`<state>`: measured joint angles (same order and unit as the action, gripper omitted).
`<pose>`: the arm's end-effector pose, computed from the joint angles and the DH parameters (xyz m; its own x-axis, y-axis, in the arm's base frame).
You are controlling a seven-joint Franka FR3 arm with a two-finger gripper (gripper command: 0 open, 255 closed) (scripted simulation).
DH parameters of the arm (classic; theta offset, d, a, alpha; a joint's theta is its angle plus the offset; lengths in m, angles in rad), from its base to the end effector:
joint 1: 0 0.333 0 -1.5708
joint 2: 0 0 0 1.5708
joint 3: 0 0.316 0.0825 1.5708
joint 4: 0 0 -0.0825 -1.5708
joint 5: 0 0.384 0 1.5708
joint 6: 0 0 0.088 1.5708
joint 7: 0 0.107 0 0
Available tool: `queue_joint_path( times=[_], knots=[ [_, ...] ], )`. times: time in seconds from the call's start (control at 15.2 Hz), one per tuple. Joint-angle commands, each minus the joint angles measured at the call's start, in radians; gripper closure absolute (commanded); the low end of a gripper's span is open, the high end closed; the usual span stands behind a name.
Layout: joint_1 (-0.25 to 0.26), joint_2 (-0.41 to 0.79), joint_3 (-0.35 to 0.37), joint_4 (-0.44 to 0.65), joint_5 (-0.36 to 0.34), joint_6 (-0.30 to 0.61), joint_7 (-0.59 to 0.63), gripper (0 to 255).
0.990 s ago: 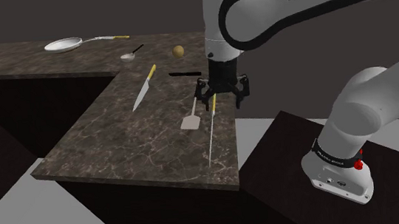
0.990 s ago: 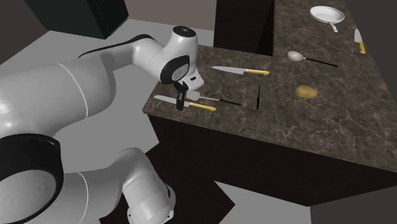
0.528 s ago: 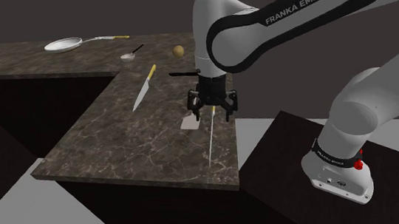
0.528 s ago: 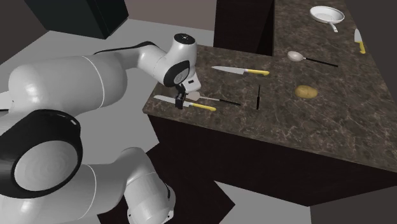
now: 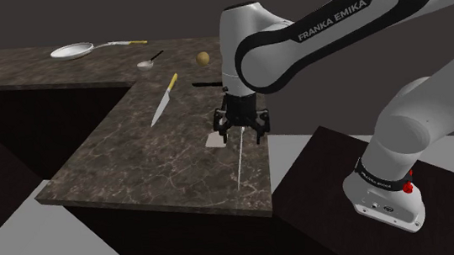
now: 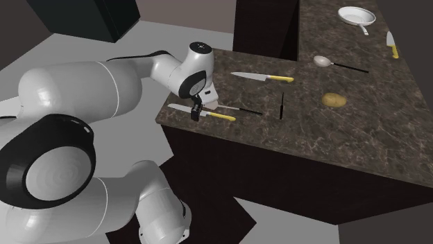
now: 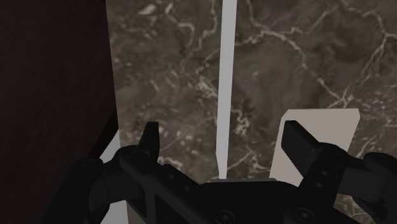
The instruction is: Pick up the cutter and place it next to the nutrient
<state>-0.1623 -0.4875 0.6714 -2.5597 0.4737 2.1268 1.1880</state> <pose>0.3480 0.2122 0.3941 0.5406 -0.8353 -0.0997 -0.8406 -0.5410 -0.0255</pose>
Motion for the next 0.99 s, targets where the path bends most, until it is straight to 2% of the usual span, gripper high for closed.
queue_joint_path(
  times=[0.0,0.07,0.13,0.73,0.92],
  knots=[
    [0.0,0.0,0.0,0.0,0.0,0.001,0.0,0],
    [0.0,0.0,0.0,0.0,0.0,0.0,0.0,0],
    [0.0,0.0,0.0,0.0,0.0,0.0,0.0,255],
    [0.0,0.0,0.0,0.0,0.0,0.001,0.0,255],
    [0.002,-0.023,-0.016,0.025,-0.006,-0.047,0.003,255]
  ],
)
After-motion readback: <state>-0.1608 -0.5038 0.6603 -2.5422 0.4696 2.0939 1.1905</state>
